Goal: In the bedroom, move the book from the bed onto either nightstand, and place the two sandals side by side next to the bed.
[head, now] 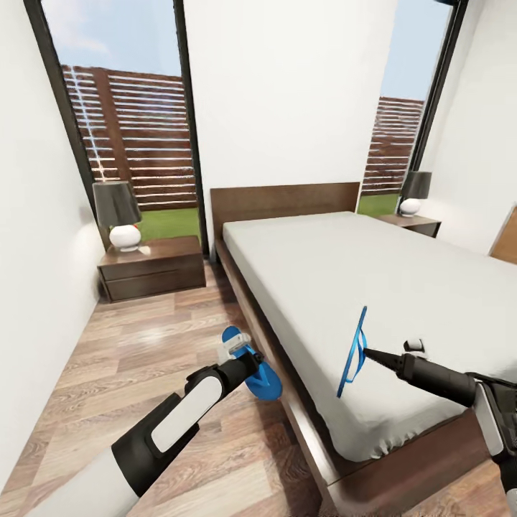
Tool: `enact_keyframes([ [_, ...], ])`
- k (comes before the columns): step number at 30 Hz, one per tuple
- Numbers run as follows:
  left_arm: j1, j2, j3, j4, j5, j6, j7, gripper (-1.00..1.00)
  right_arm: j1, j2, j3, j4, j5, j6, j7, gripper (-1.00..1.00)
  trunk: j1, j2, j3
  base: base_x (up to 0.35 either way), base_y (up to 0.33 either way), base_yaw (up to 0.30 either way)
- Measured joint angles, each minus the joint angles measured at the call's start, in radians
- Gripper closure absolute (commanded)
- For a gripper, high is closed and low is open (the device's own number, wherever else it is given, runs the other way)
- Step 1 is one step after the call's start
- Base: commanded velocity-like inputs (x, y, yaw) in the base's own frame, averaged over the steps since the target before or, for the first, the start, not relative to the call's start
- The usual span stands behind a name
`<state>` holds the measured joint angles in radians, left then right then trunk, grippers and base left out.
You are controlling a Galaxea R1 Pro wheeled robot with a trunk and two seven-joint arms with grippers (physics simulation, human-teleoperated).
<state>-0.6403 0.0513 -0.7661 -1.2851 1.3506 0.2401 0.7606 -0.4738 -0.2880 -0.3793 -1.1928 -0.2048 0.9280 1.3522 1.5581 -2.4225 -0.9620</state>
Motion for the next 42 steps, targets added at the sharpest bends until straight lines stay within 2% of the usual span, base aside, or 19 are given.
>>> enact_keyframes([
  [3, 0.000, 0.000, -0.001, 0.001, 0.000, 0.000, -0.001, 1.00, 0.000, 0.000, -0.002, 0.069, 0.000, -0.001, 0.000, 1.00, 0.000, 0.000, 0.000, 0.000, 0.000, -0.107],
  [5, 0.000, -0.001, -0.002, 0.002, 0.000, 0.000, -0.001, 1.00, 0.000, 0.000, -0.002, 0.083, -0.002, 0.000, -0.002, 1.00, 0.000, 0.000, 0.000, 0.000, 0.000, -0.024],
  [11, 0.000, -0.001, -0.027, 0.004, 0.002, 0.001, 0.000, 1.00, 0.000, 0.000, -0.001, 0.090, -0.003, 0.001, -0.001, 1.00, 0.000, 0.000, 0.000, -0.192, 0.000, -0.004],
  [20, 0.000, -0.001, -0.031, 0.004, 0.002, 0.002, 0.001, 1.00, 0.000, 0.000, -0.001, 0.090, -0.001, 0.001, -0.002, 1.00, 0.000, 0.000, 0.000, -0.108, 0.000, -0.017],
  [42, 0.000, -0.006, -0.035, 0.003, 0.003, 0.002, 0.002, 1.00, 0.001, 0.000, -0.001, 0.089, 0.000, 0.000, -0.002, 1.00, 0.000, 0.000, 0.000, 0.000, 0.000, -0.281],
])
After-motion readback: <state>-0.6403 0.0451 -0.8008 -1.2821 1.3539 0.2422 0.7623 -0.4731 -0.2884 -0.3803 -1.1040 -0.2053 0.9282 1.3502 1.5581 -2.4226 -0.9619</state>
